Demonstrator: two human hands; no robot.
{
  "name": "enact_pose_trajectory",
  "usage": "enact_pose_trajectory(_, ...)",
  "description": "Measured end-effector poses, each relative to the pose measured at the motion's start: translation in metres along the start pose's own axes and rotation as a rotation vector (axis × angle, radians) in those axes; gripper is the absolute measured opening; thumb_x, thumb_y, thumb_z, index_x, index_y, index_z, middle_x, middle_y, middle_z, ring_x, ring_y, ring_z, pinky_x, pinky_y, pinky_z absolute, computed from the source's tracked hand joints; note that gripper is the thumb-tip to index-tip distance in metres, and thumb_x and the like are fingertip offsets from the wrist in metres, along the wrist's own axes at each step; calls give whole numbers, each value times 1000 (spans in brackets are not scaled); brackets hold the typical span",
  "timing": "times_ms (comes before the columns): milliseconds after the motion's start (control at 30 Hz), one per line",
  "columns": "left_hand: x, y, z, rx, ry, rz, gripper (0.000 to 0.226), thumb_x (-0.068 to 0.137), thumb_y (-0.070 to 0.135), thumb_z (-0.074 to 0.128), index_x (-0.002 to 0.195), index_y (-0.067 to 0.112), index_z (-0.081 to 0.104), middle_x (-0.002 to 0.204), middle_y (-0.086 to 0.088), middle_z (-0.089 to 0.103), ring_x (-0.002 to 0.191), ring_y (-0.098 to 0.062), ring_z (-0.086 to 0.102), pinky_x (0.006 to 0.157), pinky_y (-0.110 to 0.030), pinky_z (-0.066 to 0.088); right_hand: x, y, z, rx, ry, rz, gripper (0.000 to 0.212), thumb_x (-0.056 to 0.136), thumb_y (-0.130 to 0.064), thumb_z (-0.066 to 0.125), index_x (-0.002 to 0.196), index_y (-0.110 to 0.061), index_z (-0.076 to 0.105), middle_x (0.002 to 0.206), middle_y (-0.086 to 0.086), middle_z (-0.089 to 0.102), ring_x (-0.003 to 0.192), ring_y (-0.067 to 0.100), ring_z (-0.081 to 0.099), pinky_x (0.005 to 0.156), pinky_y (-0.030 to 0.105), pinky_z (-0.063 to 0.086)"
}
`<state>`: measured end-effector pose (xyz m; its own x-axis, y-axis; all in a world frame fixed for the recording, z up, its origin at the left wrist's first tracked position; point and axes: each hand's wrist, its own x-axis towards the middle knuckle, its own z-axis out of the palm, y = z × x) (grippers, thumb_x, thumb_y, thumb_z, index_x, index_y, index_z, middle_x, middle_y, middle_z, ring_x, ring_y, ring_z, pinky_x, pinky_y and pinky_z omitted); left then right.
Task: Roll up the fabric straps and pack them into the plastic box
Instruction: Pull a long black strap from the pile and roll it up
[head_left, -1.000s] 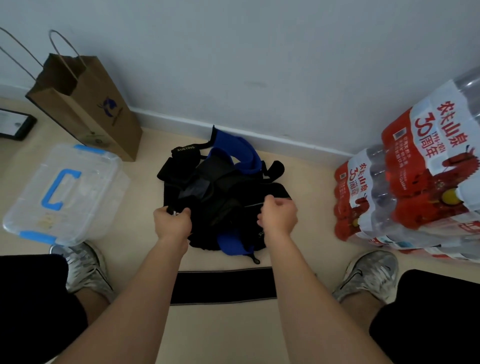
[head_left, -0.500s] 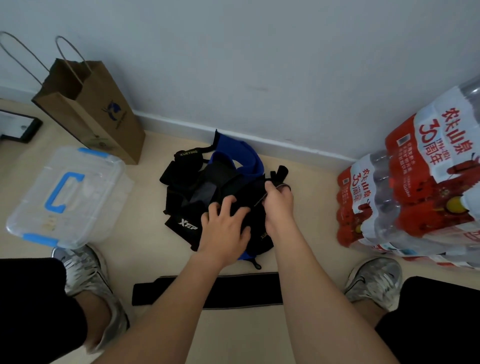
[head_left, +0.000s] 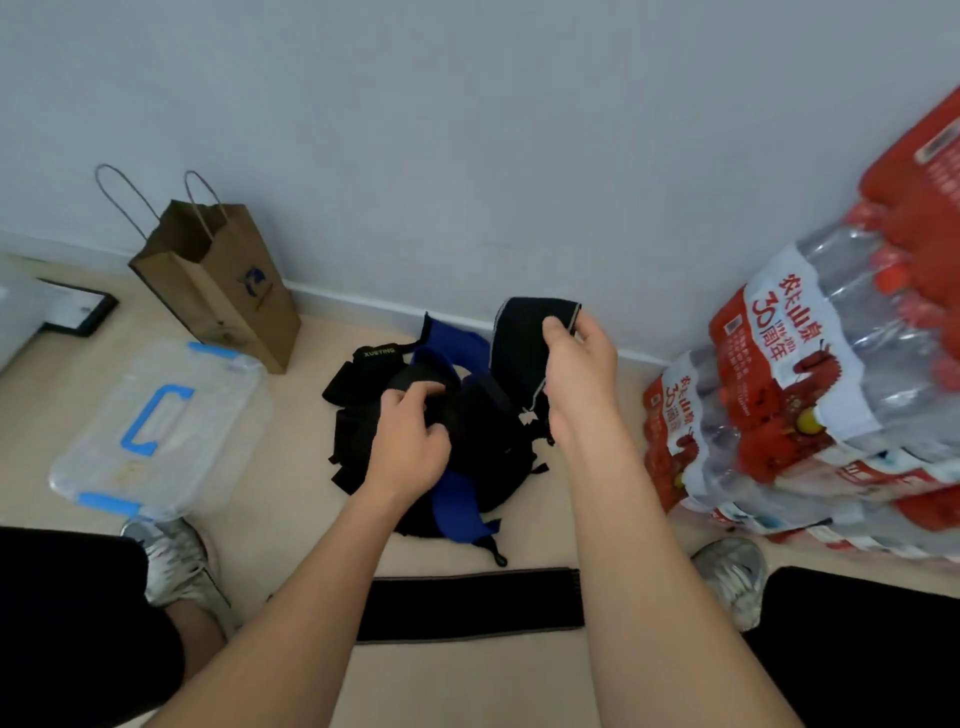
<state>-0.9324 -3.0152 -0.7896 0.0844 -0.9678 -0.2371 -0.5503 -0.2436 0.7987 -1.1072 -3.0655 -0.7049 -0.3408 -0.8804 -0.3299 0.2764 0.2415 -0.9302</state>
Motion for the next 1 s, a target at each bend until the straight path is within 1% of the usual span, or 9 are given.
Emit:
enact_pose_trajectory(100,-12,17,3,-334,-171,-31,61,104,6,52,158,34,45,137,-3,46,85,-29,79,74,-36,67,-18,11,-1,90,-85,146,27,97,2,73,124,-2,72,119,25,77,114,46,74,100,64,60)
enact_pose_trajectory(167,-19,22,7,-435,-165,-95,55,103,17,61,155,28,48,124,1,61,83,-23,81,70,-32,67,-27,21,0,130,-123,222,30,95,4,75,125,3,72,118,27,78,113,47,74,101,65,59)
enact_pose_trajectory(333,-29,17,13,-286,-74,-164,50,96,44,72,141,29,56,133,-12,60,122,-33,65,101,-51,61,-40,42,2,146,-84,223,33,97,-2,77,130,-7,71,119,14,80,113,34,76,98,54,63)
enact_pose_trajectory(400,-30,14,11,-253,-68,-193,58,95,44,73,145,26,51,133,-14,59,124,-35,62,101,-52,60,-40,44,1,124,-34,217,32,97,-5,79,127,-11,71,120,12,79,113,34,76,96,55,64)
enact_pose_trajectory(567,-26,10,6,-295,-167,-287,66,104,17,64,162,20,32,113,-3,68,80,-22,81,62,-26,64,-34,36,-6,197,56,342,27,98,-11,79,124,-13,74,118,16,79,108,40,76,89,62,64)
enact_pose_trajectory(767,-10,3,-10,-308,114,-332,55,102,-7,48,150,21,49,123,-19,66,61,-21,76,49,-23,57,-21,31,-23,298,368,414,23,100,4,65,117,-8,74,102,10,76,88,27,73,87,56,65)
enact_pose_trajectory(867,0,-1,-23,-226,220,-287,56,96,-11,46,141,21,57,124,-15,64,79,-32,77,63,-39,66,-17,32,-39,279,496,377,23,100,5,62,114,-9,73,94,6,74,75,19,73,57,35,64)
enact_pose_trajectory(933,8,-10,-35,-206,293,-327,58,92,-12,46,138,19,60,125,-15,64,90,-38,76,79,-50,67,-10,29,-52,170,534,292,21,99,2,61,111,-12,71,100,4,75,86,20,74,69,38,66)
enact_pose_trajectory(1000,14,-19,-44,-346,291,-402,55,97,-10,49,144,17,57,124,-10,62,81,-35,79,79,-48,68,1,20,-64,31,518,197,19,96,0,61,105,-14,71,102,4,76,92,22,74,83,42,65)
